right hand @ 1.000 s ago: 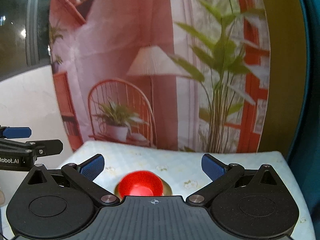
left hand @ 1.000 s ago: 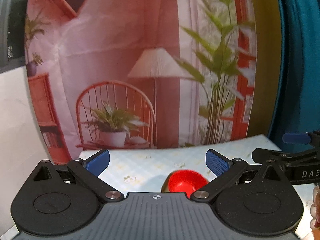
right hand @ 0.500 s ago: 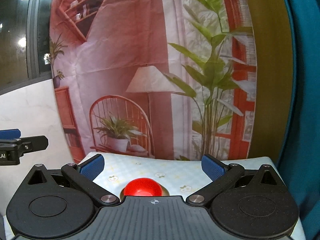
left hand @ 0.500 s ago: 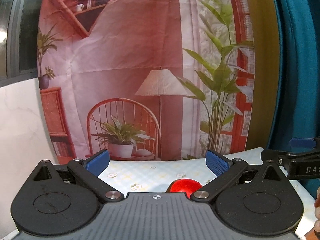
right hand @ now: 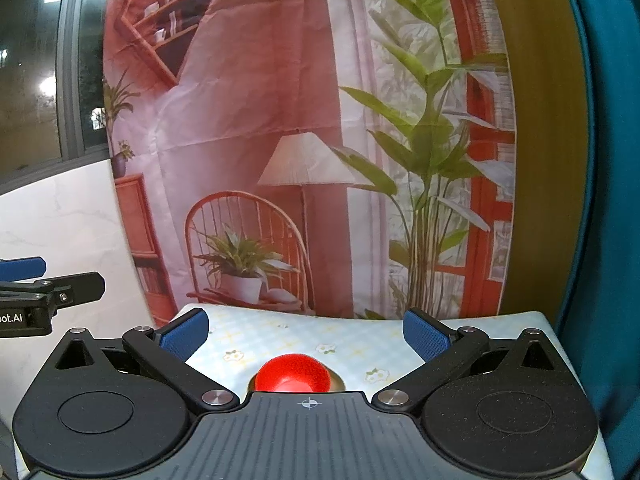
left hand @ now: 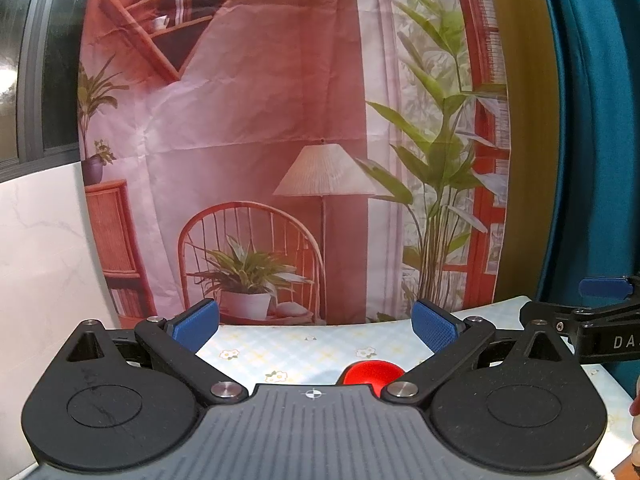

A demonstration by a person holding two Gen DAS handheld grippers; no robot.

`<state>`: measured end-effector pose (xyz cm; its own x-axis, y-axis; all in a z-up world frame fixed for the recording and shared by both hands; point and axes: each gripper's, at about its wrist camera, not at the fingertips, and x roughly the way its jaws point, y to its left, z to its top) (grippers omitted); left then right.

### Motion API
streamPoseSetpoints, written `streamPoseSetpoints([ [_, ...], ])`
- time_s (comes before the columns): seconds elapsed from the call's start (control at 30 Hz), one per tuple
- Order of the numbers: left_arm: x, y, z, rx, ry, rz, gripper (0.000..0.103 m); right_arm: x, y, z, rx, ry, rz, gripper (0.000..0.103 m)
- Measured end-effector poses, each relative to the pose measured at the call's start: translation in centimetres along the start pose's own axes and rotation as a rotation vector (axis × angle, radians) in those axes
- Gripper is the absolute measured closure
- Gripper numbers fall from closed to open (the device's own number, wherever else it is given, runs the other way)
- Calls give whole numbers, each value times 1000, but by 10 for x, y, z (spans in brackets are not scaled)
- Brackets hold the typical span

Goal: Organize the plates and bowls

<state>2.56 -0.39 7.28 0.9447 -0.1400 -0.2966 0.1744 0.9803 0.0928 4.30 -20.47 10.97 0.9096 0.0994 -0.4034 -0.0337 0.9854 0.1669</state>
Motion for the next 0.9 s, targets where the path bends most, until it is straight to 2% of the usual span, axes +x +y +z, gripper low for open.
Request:
streamPoseSetpoints([
  [0.9,-1,5,1,8,-2,-27,0,0,4,1,13,16,6,0],
])
